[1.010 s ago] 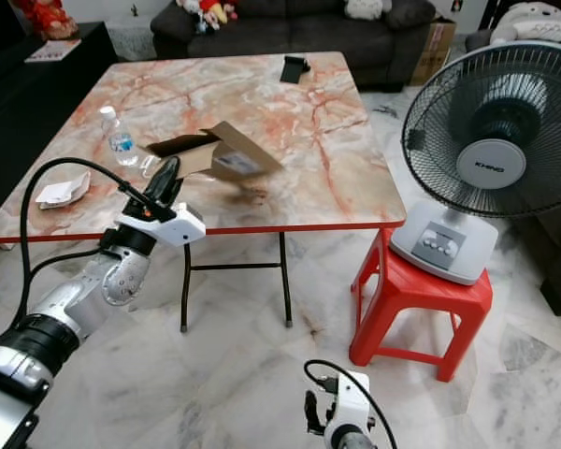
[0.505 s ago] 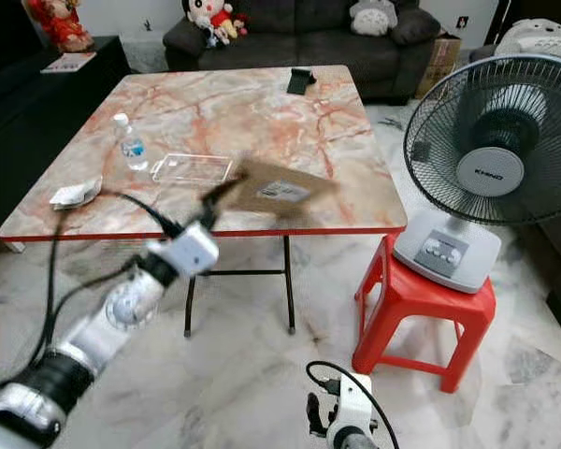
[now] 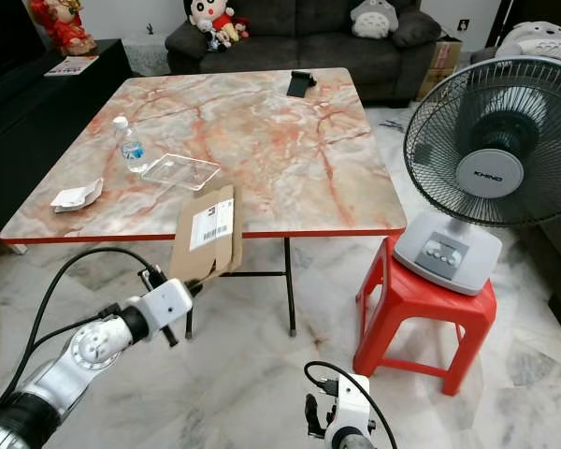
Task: Picking trash to rubbish bin
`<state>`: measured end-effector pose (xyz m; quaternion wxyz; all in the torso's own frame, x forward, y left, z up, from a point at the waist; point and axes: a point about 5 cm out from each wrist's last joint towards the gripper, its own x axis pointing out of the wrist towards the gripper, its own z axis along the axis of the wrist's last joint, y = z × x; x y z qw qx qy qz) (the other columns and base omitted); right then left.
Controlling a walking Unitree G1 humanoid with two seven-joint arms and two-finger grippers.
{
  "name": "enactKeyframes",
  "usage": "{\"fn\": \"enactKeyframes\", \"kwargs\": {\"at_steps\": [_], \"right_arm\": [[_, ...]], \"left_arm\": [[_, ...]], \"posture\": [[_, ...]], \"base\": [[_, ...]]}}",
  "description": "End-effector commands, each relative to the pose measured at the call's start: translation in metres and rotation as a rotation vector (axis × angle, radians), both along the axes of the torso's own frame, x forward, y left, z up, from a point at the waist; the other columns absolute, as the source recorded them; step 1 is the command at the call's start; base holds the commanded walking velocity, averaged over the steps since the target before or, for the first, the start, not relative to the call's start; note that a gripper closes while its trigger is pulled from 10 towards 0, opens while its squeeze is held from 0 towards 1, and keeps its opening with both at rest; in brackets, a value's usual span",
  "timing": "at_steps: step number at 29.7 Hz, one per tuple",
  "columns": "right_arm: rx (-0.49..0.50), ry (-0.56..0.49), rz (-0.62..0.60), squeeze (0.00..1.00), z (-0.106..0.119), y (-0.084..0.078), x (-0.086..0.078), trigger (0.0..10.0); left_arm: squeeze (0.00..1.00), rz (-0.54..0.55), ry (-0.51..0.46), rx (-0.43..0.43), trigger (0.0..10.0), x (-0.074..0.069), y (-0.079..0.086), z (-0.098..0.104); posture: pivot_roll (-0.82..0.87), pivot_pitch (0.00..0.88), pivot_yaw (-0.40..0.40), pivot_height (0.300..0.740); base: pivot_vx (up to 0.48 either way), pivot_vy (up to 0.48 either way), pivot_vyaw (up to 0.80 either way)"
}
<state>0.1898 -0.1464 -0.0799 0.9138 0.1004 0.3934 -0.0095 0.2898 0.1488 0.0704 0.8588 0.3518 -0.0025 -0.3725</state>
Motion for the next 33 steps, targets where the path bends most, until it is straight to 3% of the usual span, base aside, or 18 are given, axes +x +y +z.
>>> {"fn": "enactKeyframes", "kwargs": {"at_steps": [1, 3, 7, 11, 13, 16, 21, 23, 26, 29, 30, 31, 33], "right_arm": [[0.001, 0.014, 0.01, 0.0, -0.001, 0.004, -0.002, 10.0], [0.0, 0.019, 0.009, 0.0, -0.002, 0.004, -0.003, 10.0], [-0.001, 0.021, 0.007, 0.0, -0.002, 0.004, -0.004, 10.0], [-0.003, 0.021, 0.006, 0.0, -0.003, 0.003, -0.004, 10.0], [-0.006, 0.021, 0.002, 0.0, -0.003, 0.001, -0.004, 10.0], [-0.009, 0.022, 0.0, 0.0, -0.003, -0.001, -0.004, 10.0], [-0.008, 0.022, -0.001, 0.0, -0.002, -0.001, -0.004, 10.0], [-0.006, 0.021, 0.002, 0.0, -0.002, 0.001, -0.004, 10.0], [-0.005, 0.021, 0.003, 0.0, -0.002, 0.002, -0.003, 10.0], [-0.002, 0.019, 0.006, 0.0, -0.002, 0.004, -0.002, 10.0], [-0.002, 0.019, 0.006, 0.0, -0.002, 0.004, -0.002, 10.0], [-0.002, 0.019, 0.007, 0.0, -0.002, 0.004, -0.002, 10.0], [-0.001, 0.019, 0.008, 0.0, -0.002, 0.004, -0.002, 10.0]], "left_arm": [[0.0, -0.035, -0.007, -0.007, 10.0, 0.0, -0.001, 0.006], [0.0, -0.101, -0.037, -0.042, 10.0, 0.0, -0.017, 0.023], [0.0, -0.146, -0.201, -0.129, 10.0, 0.011, -0.039, 0.068], [0.0, -0.18, -0.279, -0.135, 10.0, 0.015, -0.048, 0.091], [0.0, -0.222, -0.341, -0.142, 10.0, 0.017, -0.055, 0.116], [0.0, -0.256, -0.34, -0.124, 10.0, 0.014, -0.056, 0.128], [0.0, -0.304, -0.275, -0.077, 10.0, 0.006, -0.055, 0.127], [0.0, -0.321, -0.201, -0.024, 10.0, 0.002, -0.05, 0.117], [0.0, -0.324, -0.177, -0.004, 10.0, 0.001, -0.047, 0.113], [0.0, -0.299, -0.068, 0.141, 10.0, -0.001, -0.032, 0.085], [0.0, -0.299, -0.068, 0.141, 10.0, -0.001, -0.032, 0.085], [0.0, -0.275, -0.032, 0.188, 10.0, -0.001, -0.025, 0.073], [0.0, -0.175, 0.065, 0.195, 10.0, 0.0, -0.011, 0.045]], "posture": [[-0.08, 0.0, 0.043, 0.74], [-0.08, 0.0, 0.044, 0.74], [-0.08, 0.0, 0.044, 0.74], [-0.09, 0.0, 0.043, 0.74], [-0.09, 0.0, 0.042, 0.74], [-0.08, 0.0, 0.039, 0.74], [-0.08, 0.0, 0.038, 0.74], [-0.07, 0.001, 0.037, 0.74], [-0.07, 0.001, 0.037, 0.74], [-0.07, 0.003, 0.037, 0.74], [-0.07, 0.003, 0.037, 0.74], [-0.07, 0.004, 0.039, 0.74], [-0.07, 0.006, 0.039, 0.74]], "base": [[0.0, 0.0, 0.0], [0.0, 0.0, 0.0], [0.0, 0.0, 0.0], [0.0, 0.0, 0.0], [0.0, 0.0, 0.0], [0.0, 0.0, 0.0], [0.0, 0.0, 0.0], [0.0, 0.0, 0.0], [0.0, 0.0, 0.0], [0.0, 0.0, 0.0], [0.0, 0.0, 0.0], [0.0, 0.0, 0.0], [0.0, 0.0, 0.0]]}}
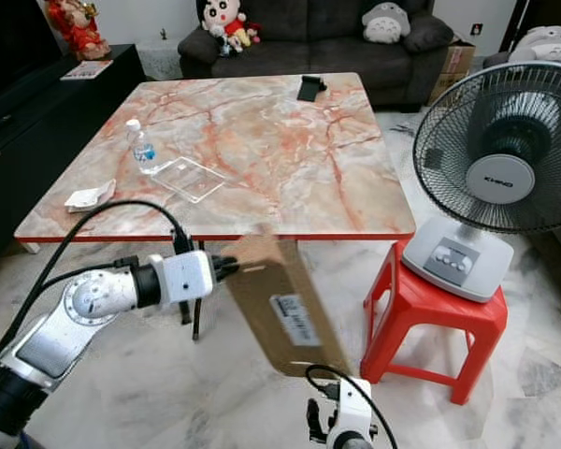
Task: Picking trash to rubbish bin
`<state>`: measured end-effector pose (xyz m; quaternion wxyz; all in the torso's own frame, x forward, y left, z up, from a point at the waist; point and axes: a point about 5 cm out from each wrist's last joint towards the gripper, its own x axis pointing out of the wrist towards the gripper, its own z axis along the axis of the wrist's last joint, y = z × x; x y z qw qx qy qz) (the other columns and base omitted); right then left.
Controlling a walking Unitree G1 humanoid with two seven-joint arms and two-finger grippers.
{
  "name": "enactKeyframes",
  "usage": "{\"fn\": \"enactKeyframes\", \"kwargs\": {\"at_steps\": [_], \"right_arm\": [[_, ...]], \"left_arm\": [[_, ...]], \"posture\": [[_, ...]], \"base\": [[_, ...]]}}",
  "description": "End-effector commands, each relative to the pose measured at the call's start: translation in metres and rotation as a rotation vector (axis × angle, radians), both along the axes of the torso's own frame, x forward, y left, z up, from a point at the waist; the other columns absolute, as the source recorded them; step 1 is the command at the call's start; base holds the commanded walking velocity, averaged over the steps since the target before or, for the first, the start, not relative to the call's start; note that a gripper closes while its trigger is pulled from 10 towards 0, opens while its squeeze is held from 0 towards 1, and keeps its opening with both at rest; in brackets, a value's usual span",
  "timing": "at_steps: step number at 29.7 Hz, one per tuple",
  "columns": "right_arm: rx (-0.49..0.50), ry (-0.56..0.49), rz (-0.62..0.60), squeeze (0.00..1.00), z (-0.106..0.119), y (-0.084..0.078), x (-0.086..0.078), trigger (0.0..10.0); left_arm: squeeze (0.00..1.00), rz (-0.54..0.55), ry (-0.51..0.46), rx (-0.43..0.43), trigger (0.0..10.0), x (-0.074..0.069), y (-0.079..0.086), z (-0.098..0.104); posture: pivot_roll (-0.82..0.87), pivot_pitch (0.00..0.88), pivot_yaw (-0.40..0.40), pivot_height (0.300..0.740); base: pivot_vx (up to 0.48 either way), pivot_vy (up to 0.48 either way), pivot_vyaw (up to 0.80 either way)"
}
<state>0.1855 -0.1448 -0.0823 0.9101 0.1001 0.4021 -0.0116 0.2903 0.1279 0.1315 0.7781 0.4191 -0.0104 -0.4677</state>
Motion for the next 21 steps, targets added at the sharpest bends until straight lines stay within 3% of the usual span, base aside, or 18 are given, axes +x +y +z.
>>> {"fn": "enactKeyframes", "kwargs": {"at_steps": [1, 2, 4, 7, 8, 9, 10, 11, 12, 15, 17, 18, 21], "right_arm": [[0.0, 0.0, 0.01, 0.0, 0.001, 0.003, 0.002, 10.0], [0.0, 0.0, 0.011, 0.0, 0.001, 0.003, 0.002, 10.0], [0.0, 0.0, 0.011, 0.0, 0.001, 0.003, 0.002, 10.0], [-0.002, 0.003, 0.012, 0.0, 0.001, 0.002, 0.002, 10.0], [-0.002, 0.003, 0.012, 0.0, 0.001, 0.002, 0.002, 10.0], [-0.003, 0.005, 0.013, 0.0, 0.0, 0.002, 0.001, 10.0], [-0.007, 0.011, 0.017, 0.0, 0.0, 0.001, 0.001, 10.0], [-0.01, 0.015, 0.021, 0.0, 0.0, 0.0, 0.001, 10.0], [-0.01, 0.015, 0.021, 0.0, 0.0, 0.0, 0.001, 10.0], [-0.01, 0.015, 0.022, 0.0, 0.0, 0.0, 0.001, 10.0], [-0.01, 0.015, 0.024, 0.0, 0.0, 0.001, 0.002, 10.0], [-0.011, 0.017, 0.028, 0.0, 0.0, 0.001, 0.002, 10.0], [-0.012, 0.019, 0.032, 0.0, 0.0, 0.001, 0.003, 10.0]], "left_arm": [[0.0, 0.059, 0.054, 0.035, 10.0, 0.0, 0.01, -0.017], [0.0, 0.108, 0.096, 0.042, 10.0, -0.002, 0.017, -0.031], [0.0, 0.108, 0.096, 0.042, 10.0, -0.002, 0.017, -0.031], [0.0, 0.241, 0.216, -0.018, 10.0, -0.007, 0.03, -0.061], [0.0, 0.241, 0.216, -0.018, 10.0, -0.007, 0.03, -0.061], [0.0, 0.317, 0.27, -0.059, 10.0, -0.01, 0.037, -0.073], [0.0, 0.568, 0.343, -0.102, 10.0, -0.012, 0.058, -0.103], [0.0, 0.72, 0.374, -0.106, 10.0, -0.016, 0.072, -0.119], [0.0, 0.72, 0.374, -0.106, 10.0, -0.016, 0.072, -0.119], [0.0, 0.903, 0.436, -0.147, 10.0, -0.024, 0.088, -0.136], [0.0, 1.032, 0.485, -0.223, 10.0, -0.031, 0.097, -0.146], [0.0, 1.177, 0.52, -0.283, 10.0, -0.042, 0.108, -0.156], [0.0, 1.272, 0.547, -0.315, 10.0, -0.052, 0.115, -0.164]], "posture": [[-0.07, 0.006, 0.039, 0.74], [-0.07, 0.008, 0.039, 0.74], [-0.07, 0.008, 0.039, 0.74], [-0.07, 0.015, 0.036, 0.74], [-0.07, 0.015, 0.036, 0.74], [-0.07, 0.015, 0.036, 0.74], [-0.08, 0.014, 0.03, 0.74], [-0.08, 0.016, 0.028, 0.74], [-0.08, 0.016, 0.028, 0.74], [-0.07, 0.013, 0.028, 0.74], [-0.07, 0.013, 0.025, 0.74], [-0.07, 0.014, 0.024, 0.74], [-0.07, 0.014, 0.022, 0.74]], "base": [[0.0, 0.0, 0.0], [0.0, 0.0, 0.0], [0.0, 0.0, 0.0], [0.0, 0.0, 0.0], [0.0, 0.0, 0.0], [0.0, 0.0, 0.0], [0.0, 0.0, 0.0], [0.0, 0.0, 0.0], [0.0, 0.0, 0.0], [0.0, 0.0, 0.0], [0.0, 0.0, 0.0], [0.0, 0.0, 0.0], [0.0, 0.0, 0.0]]}}
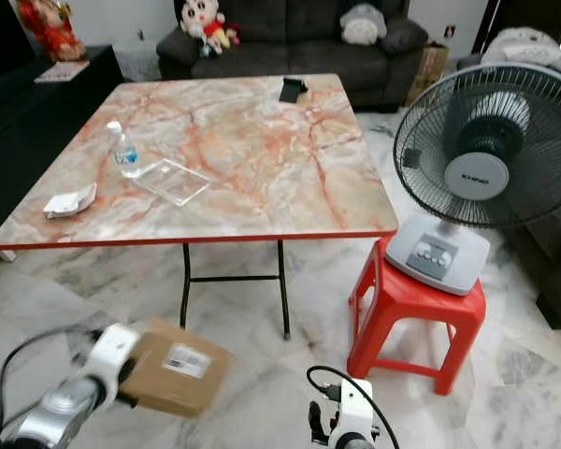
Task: Picking trash to rubbish bin
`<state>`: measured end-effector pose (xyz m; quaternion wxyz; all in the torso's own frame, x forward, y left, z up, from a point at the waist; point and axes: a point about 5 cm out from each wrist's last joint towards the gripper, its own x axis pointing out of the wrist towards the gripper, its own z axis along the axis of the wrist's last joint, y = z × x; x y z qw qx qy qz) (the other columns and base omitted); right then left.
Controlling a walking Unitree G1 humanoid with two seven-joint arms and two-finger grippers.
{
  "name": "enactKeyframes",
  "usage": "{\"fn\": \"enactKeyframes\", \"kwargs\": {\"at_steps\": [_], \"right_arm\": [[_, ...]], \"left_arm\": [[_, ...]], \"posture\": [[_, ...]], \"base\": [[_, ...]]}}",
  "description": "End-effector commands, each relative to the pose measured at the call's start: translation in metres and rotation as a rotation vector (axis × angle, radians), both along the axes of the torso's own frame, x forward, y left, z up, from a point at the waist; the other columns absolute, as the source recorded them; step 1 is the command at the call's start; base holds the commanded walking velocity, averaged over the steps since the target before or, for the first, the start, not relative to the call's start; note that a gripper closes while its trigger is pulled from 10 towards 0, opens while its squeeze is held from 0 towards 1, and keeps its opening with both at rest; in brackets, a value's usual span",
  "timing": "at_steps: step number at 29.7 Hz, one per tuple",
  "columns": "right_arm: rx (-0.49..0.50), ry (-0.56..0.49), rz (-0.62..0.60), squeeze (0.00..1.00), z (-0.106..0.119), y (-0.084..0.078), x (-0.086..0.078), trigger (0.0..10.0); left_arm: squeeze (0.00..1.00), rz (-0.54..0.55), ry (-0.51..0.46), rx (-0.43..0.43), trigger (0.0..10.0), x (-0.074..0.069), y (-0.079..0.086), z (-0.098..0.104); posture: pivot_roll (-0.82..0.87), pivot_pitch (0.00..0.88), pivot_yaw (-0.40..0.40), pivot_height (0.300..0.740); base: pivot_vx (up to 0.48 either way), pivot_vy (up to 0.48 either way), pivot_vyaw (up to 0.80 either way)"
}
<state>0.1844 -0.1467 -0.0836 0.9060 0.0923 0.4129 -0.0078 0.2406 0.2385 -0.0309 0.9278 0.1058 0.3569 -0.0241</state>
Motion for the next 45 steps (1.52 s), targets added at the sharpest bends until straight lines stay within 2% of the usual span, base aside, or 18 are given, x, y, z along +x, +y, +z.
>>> {"fn": "enactKeyframes", "kwargs": {"at_steps": [1, 5, 11, 17, 26, 29, 33, 40, 45], "right_arm": [[-0.001, -0.004, 0.019, 0.0, 0.002, 0.003, 0.004, 10.0], [0.0, -0.006, 0.019, 0.0, 0.002, 0.003, 0.005, 10.0], [-0.008, 0.001, 0.025, 0.0, 0.002, 0.001, 0.005, 10.0], [-0.026, 0.012, 0.026, 0.0, 0.001, -0.002, 0.004, 10.0], [-0.117, 0.035, 0.009, 0.0, 0.001, -0.037, 0.0, 10.0], [-0.123, 0.049, 0.011, 0.0, 0.0, -0.043, -0.004, 10.0], [-0.105, 0.056, -0.006, 0.0, -0.002, -0.041, -0.007, 10.0], [-0.103, 0.077, 0.027, 0.0, -0.005, -0.025, -0.009, 10.0], [-0.1, 0.08, 0.048, 0.0, -0.005, -0.017, -0.008, 10.0]], "left_arm": [[0.0, 0.161, 0.031, -0.026, 10.0, -0.014, 0.011, -0.01], [0.0, 0.285, 0.034, -0.039, 10.0, -0.028, 0.018, -0.018], [0.0, 0.373, 0.024, -0.055, 10.0, -0.037, 0.019, -0.024], [0.0, 0.381, 0.022, -0.066, 10.0, -0.036, 0.013, -0.025], [0.0, 0.358, -0.002, -0.094, 10.0, -0.029, 0.008, -0.023], [0.0, 0.354, -0.002, -0.094, 10.0, -0.029, 0.007, -0.023], [0.0, 0.352, 0.01, -0.084, 10.0, -0.032, 0.006, -0.025], [0.0, 0.371, 0.014, -0.074, 10.0, -0.036, 0.007, -0.027], [0.0, 0.373, 0.016, -0.069, 10.0, -0.037, 0.009, -0.027]], "posture": [[-0.08, 0.014, 0.021, 0.74], [-0.08, 0.01, 0.02, 0.74], [-0.08, 0.003, 0.018, 0.74], [-0.09, 0.0, 0.023, 0.74], [-0.11, 0.0, 0.031, 0.74], [-0.11, 0.0, 0.029, 0.74], [-0.11, 0.0, 0.028, 0.74], [-0.1, 0.0, 0.034, 0.74], [-0.1, 0.0, 0.033, 0.74]], "base": [[0.0, 0.0, 0.0], [0.0, 0.0, 0.0], [0.0, 0.0, 0.0], [0.0, 0.0, 0.0], [0.0, 0.0, 0.0], [0.0, 0.0, 0.0], [0.0, 0.0, 0.0], [0.0, 0.0, 0.0], [0.0, 0.0, 0.8]]}}
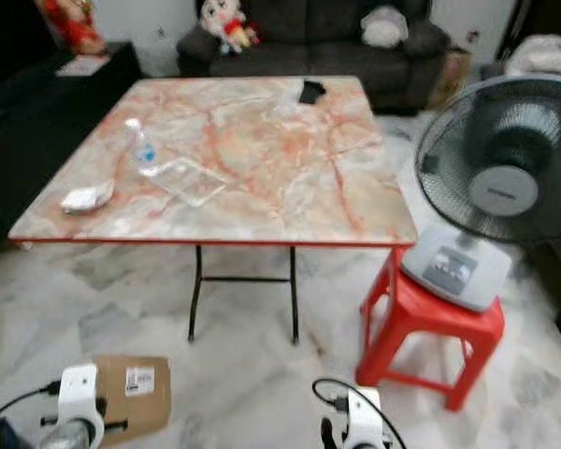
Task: Picking trash to rubbish bin
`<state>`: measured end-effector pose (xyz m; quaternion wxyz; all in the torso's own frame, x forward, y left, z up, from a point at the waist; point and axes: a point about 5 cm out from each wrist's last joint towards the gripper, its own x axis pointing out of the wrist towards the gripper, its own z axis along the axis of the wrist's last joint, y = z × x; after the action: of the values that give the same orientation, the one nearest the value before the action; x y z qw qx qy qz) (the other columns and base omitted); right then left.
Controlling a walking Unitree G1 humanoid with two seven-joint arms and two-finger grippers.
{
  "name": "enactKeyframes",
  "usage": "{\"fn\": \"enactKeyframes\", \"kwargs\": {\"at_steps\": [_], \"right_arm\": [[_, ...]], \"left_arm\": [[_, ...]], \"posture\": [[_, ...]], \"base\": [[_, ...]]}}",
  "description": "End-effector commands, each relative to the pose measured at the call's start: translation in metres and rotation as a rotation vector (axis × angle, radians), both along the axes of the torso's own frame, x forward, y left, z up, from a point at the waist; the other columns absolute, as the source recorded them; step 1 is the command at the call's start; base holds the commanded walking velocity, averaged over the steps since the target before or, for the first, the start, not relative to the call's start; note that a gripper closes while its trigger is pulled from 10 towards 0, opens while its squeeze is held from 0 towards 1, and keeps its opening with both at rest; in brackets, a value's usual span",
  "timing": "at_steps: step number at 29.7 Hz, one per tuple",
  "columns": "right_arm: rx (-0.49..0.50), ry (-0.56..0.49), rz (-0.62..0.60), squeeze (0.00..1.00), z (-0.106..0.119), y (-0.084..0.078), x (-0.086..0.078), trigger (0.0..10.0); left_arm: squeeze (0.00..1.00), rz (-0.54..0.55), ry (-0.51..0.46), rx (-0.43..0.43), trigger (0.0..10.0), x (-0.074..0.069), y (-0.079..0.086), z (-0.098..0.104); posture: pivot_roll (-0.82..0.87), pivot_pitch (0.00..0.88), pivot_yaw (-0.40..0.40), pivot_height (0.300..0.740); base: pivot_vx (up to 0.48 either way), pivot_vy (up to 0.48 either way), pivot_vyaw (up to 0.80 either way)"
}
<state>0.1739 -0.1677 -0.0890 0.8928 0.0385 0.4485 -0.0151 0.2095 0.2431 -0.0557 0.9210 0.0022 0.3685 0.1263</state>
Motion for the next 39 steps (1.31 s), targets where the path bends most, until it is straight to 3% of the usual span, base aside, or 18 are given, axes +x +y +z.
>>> {"fn": "enactKeyframes", "kwargs": {"at_steps": [1, 39], "right_arm": [[0.003, 0.004, 0.015, 0.0, 0.0, 0.006, 0.003, 10.0], [0.021, -0.001, 0.042, 0.0, 0.002, 0.012, 0.006, 10.0]], "left_arm": [[0.0, 0.017, 0.024, 0.013, 10.0, -0.007, 0.006, -0.003], [0.0, 0.066, 0.042, 0.007, 10.0, -0.02, 0.008, -0.009]], "posture": [[-0.1, 0.0, 0.033, 0.74], [-0.09, 0.006, 0.018, 0.74]], "base": [[0.0, 0.0, 0.8], [0.0, 0.0, 0.8]]}}
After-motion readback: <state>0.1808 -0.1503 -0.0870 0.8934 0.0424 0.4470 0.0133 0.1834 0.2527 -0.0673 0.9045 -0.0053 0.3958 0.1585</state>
